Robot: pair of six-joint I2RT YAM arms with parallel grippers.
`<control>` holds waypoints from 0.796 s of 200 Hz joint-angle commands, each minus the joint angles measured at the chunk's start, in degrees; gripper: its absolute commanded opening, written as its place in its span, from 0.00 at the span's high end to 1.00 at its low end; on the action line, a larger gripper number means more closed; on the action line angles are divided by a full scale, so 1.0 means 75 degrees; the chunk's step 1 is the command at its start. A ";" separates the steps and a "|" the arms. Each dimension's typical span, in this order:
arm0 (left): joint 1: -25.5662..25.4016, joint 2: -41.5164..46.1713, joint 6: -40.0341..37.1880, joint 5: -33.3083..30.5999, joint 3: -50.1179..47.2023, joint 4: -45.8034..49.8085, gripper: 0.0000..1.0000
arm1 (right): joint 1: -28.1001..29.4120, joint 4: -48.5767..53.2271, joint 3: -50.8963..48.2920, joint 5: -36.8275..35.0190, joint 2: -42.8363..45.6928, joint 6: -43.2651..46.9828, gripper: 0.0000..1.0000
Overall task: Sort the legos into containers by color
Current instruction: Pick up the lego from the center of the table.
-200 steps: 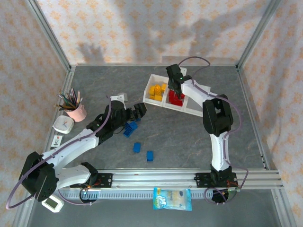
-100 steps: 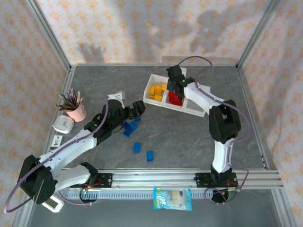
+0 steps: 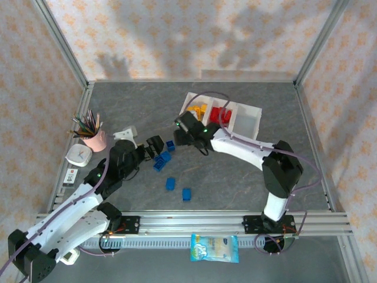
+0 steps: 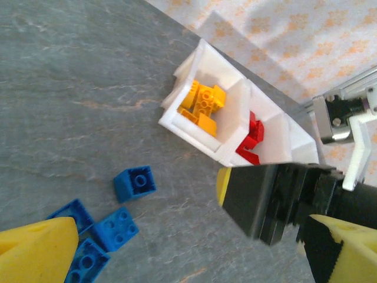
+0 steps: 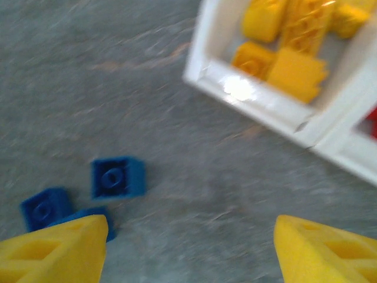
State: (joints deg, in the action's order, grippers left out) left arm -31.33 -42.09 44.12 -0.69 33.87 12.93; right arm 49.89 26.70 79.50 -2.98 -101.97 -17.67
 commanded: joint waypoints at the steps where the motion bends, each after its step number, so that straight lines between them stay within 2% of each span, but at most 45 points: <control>1: 0.0060 0.0482 0.0377 -0.0450 -0.0241 0.0928 0.01 | 0.0261 0.0101 0.0142 0.0134 -0.0447 -0.0449 0.24; 61: 0.0061 0.1072 0.0633 -0.0773 -0.0443 0.1425 0.01 | 0.0580 -0.0113 0.1150 0.0284 -0.1806 -0.0738 0.19; 85: 0.0058 0.1193 0.0645 -0.0873 -0.0461 0.1474 0.01 | 0.0568 -0.0017 0.1667 -0.0041 -0.2351 -0.0832 0.19; 159: 0.0070 0.1094 0.0563 -0.0868 -0.0437 0.1407 0.01 | 0.0288 0.0500 0.2999 -0.0233 -0.3560 -0.0919 0.38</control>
State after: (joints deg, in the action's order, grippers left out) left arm -31.33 -33.54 48.16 -5.52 31.22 23.00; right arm 53.08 27.27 99.29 -2.66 -126.26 -24.45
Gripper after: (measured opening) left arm 0.992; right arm 0.648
